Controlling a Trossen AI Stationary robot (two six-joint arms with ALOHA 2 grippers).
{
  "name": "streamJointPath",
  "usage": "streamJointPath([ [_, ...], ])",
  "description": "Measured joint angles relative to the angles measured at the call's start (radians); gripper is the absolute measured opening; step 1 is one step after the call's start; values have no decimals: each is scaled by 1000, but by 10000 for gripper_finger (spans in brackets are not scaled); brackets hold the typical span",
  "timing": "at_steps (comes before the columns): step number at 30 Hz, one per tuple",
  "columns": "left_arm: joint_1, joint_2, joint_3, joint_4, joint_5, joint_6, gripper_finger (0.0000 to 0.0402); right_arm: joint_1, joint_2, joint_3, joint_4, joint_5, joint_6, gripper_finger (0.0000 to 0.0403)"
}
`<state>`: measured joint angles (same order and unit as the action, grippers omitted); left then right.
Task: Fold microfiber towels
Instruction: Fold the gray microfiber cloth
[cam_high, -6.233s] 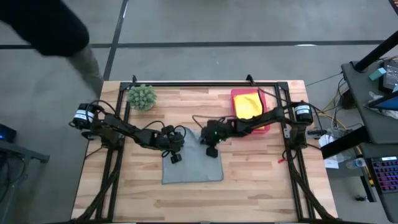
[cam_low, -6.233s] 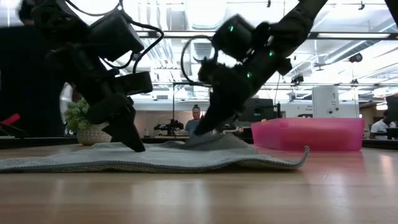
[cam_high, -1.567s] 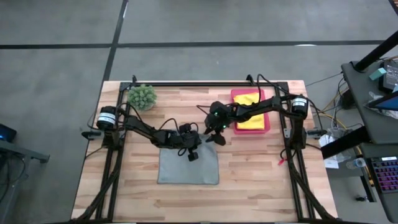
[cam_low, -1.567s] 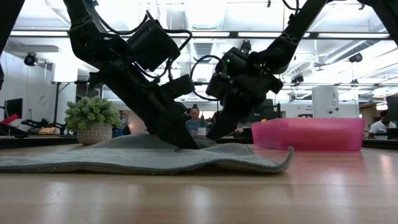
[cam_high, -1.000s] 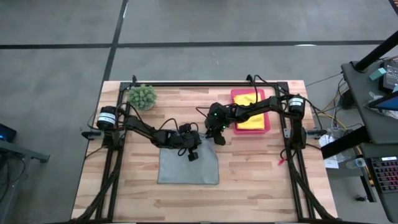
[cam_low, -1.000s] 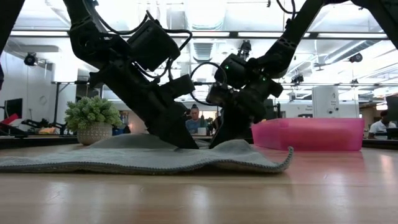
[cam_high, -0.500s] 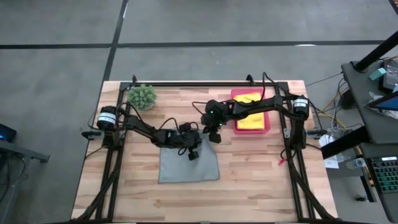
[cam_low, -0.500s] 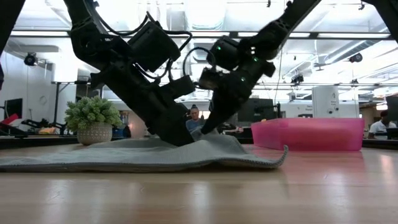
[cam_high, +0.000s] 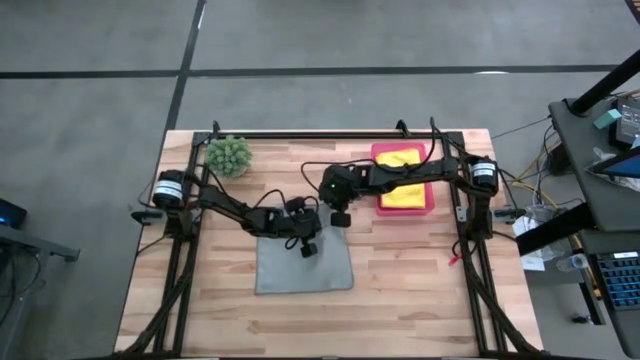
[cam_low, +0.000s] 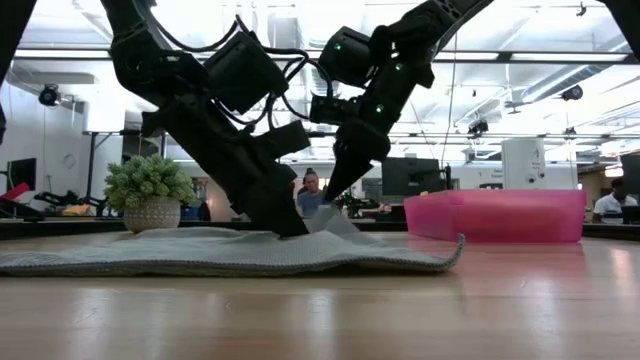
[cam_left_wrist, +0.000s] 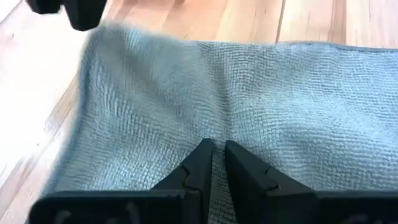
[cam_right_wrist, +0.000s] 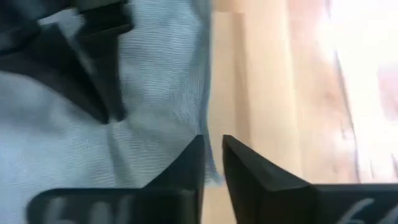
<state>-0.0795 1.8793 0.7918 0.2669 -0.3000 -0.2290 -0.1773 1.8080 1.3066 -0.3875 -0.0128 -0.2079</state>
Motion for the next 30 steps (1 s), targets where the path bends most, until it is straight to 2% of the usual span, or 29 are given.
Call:
streamJointPath([
  [8,0,-20,-1,-16,2,-1,33,-24,-3,14,-72,-13,5,160],
  [13,0,-85,-9,-60,12,18,33,-46,-5,6,-130,-14,37,201],
  [17,2,-128,-7,-43,6,50,33,-52,-5,-4,-146,-17,40,210],
  [21,13,-131,-7,-26,-47,52,33,-51,-6,-5,-152,-20,35,210],
  [26,35,-87,-4,83,-98,53,33,-50,-6,-6,-155,-21,35,210],
  [30,48,-34,-6,77,-99,52,33,-50,-6,-6,-155,-21,45,209],
])
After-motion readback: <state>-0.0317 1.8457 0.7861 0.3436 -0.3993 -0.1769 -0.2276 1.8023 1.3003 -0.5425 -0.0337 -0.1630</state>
